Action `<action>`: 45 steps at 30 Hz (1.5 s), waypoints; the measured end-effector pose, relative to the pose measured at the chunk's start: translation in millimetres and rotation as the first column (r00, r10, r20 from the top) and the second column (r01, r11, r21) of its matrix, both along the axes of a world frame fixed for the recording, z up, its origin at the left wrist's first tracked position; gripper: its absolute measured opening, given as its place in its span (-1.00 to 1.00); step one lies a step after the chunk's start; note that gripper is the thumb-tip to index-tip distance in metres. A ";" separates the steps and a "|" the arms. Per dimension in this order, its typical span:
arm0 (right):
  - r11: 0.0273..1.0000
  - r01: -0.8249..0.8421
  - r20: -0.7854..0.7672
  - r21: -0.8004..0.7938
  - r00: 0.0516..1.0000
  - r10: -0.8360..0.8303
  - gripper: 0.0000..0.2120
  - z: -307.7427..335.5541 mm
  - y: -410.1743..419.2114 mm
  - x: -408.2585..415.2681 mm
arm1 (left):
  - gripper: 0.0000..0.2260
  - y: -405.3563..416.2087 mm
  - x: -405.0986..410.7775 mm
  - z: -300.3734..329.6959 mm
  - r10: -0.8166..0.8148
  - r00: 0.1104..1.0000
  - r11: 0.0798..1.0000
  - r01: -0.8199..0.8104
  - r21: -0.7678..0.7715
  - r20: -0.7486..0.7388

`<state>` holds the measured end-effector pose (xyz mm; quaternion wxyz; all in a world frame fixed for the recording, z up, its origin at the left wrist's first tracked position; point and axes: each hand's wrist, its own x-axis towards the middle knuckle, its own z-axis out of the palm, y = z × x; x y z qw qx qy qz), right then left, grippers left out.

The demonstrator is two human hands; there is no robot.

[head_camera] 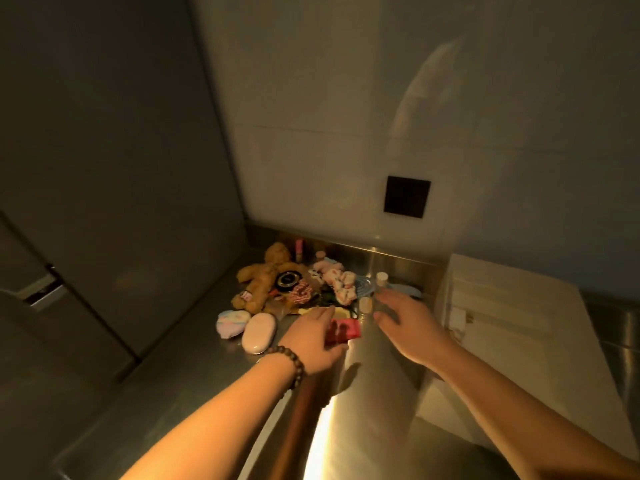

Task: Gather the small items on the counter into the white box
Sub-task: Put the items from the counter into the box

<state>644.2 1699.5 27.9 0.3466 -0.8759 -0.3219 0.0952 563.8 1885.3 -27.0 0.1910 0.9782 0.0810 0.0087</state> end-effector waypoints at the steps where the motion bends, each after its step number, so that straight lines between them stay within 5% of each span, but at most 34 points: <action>1: 1.000 -0.019 -0.026 -0.016 0.999 0.018 -0.66 -5.9 15.8 -8.0 | -0.26 19.2 -9.9 -4.5 0.036 0.999 0.999 -0.036 0.018 -0.004; 4: 0.990 -0.089 -0.104 -0.109 0.992 0.078 -0.68 -33.7 72.5 -31.1 | -0.19 77.3 -38.3 -20.9 0.115 0.993 0.992 -0.113 0.059 -0.025; 9: 0.976 -0.136 -0.187 -0.168 0.977 0.104 -0.29 -73.3 171.8 -61.4 | -0.08 163.6 -65.8 -47.4 0.198 0.974 0.978 -0.189 0.089 -0.113; 17: 0.905 0.204 -0.105 -0.373 0.960 -0.259 -0.25 -100.2 256.8 -61.5 | -0.11 226.9 -55.8 -71.2 0.116 0.978 0.991 -0.127 -0.049 -0.176; 22: 0.874 0.300 -0.197 -0.381 0.898 -0.394 -0.24 -106.7 273.0 -64.6 | -0.17 233.2 -56.7 -80.8 0.090 0.990 0.976 -0.109 -0.190 -0.104; 25: 0.864 0.377 -0.256 -0.334 0.846 -0.468 -0.15 -108.4 275.0 -65.0 | -0.22 234.2 -59.0 -82.3 0.130 0.989 0.967 -0.141 -0.214 -0.066; 30: 0.883 0.387 -0.389 -0.266 0.795 -0.466 -0.44 -105.7 270.6 -67.9 | -0.26 231.4 -70.5 -80.7 0.209 0.977 0.945 -0.212 -0.247 -0.040; 34: 0.883 0.465 -0.555 -0.057 0.721 -0.415 -0.52 -79.6 250.7 -64.9 | -0.23 220.2 -78.5 -61.7 0.260 0.964 0.935 -0.239 -0.261 0.052; 45: 0.792 0.462 -0.593 0.398 0.789 -0.162 -0.71 64.1 44.2 -13.7 | -0.26 53.5 -15.1 63.8 0.107 0.896 0.971 -0.002 -0.239 0.431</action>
